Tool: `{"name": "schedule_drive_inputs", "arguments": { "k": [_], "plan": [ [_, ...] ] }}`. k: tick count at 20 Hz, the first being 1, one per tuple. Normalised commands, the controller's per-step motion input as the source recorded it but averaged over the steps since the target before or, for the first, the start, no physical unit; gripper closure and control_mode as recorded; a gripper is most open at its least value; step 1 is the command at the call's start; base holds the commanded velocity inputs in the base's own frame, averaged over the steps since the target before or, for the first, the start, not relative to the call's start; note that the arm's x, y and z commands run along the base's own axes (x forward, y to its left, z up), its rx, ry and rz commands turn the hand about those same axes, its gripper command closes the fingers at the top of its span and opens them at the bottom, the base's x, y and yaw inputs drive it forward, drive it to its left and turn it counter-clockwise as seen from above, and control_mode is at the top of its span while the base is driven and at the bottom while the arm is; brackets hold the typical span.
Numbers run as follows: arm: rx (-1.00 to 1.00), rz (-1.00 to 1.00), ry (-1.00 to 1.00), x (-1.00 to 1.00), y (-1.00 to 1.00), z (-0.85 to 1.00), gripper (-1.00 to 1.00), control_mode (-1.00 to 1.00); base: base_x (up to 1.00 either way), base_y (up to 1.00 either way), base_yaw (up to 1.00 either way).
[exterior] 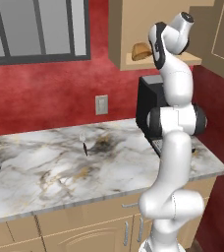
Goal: Organize the utensils by type. Pick up the wooden spoons from the counter and place them in the open cabinet. Then pick up the metallic utensils from the counter and place them in the open drawer.
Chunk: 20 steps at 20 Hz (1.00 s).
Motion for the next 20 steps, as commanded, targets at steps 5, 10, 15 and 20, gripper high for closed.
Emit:
{"name": "schedule_drive_inputs", "arguments": {
  "k": [5, 10, 15, 20],
  "plan": [
    [0.00, 0.00, 0.00, 0.00, 0.07, -0.38, 1.00, -1.00, 0.00, 0.00, 0.00],
    [0.00, 0.00, 0.00, 0.01, 0.07, -0.35, 1.00, -1.00, 0.00, 0.00, 0.00],
    [0.00, 0.00, 0.00, 0.00, 0.06, -0.35, 1.00, -1.00, 0.00, 0.00, 0.00],
    [0.00, 0.00, 0.00, 0.11, 0.11, -0.37, -1.00, -1.00, 0.00, 0.00, 0.00]
  ]
}}
